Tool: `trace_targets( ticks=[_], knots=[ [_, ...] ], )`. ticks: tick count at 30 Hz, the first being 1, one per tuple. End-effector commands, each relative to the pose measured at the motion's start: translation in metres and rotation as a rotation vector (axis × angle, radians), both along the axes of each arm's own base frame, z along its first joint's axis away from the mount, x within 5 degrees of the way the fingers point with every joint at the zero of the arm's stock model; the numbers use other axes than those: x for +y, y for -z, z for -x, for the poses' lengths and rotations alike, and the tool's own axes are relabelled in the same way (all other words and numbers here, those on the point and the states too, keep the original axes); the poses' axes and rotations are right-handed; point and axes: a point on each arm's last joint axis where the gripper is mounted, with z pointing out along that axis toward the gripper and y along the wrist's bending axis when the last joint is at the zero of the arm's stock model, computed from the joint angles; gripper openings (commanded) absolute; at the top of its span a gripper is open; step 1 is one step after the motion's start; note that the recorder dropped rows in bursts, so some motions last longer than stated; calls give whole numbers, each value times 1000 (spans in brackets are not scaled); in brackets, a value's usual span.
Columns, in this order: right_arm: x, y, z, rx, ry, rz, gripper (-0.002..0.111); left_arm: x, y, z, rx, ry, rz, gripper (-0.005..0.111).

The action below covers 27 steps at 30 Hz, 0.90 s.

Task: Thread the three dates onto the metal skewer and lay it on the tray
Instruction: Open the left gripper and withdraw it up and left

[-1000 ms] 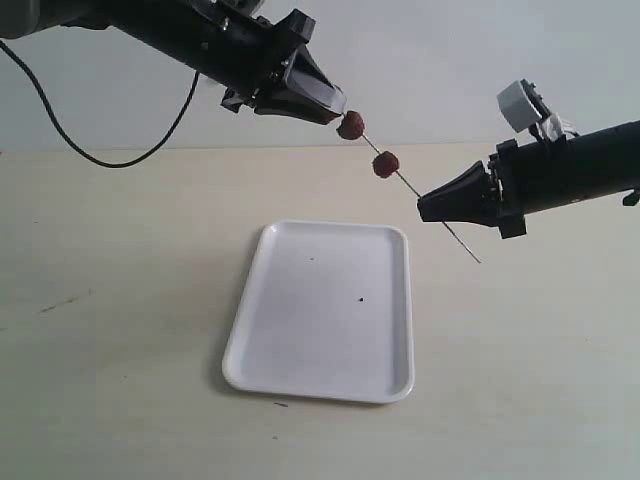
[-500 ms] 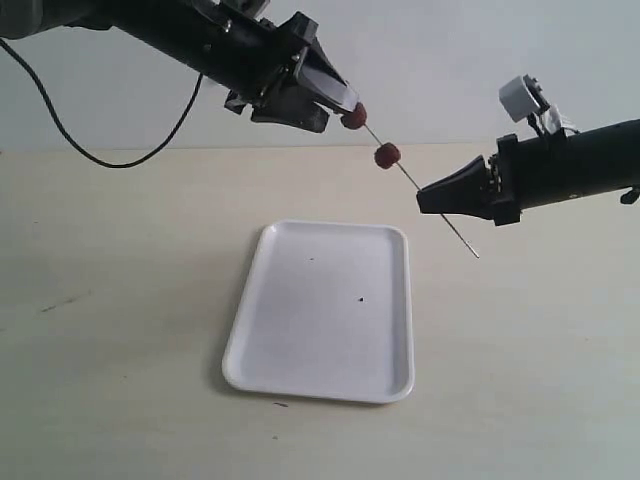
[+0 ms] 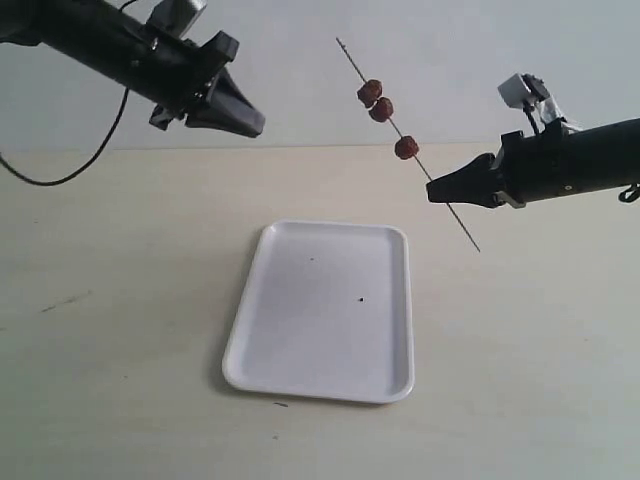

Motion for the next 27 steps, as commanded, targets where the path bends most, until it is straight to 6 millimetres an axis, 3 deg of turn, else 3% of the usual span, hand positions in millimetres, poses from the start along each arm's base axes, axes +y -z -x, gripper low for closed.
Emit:
trace_targets(
  ticks=[1,7,14,20,27],
  knots=[
    [2,-5,-2,3,30,-44,0,24,6,8,-38,-73,-32,0],
    [2,-5,-3,17,42,-54,0,56,3,31,-307,-372,-151,0],
    [1,-5,-4,31,69,-56,0,96,-13,89,-610,-623,-366,0],
    [1,-4,-3,62,79,-65,0,121,-21,136,-732,-768,-489,0],
    [0,-2,-2,149,114,-87,0,130,-44,154,-842,-838,-504,0]
  ],
)
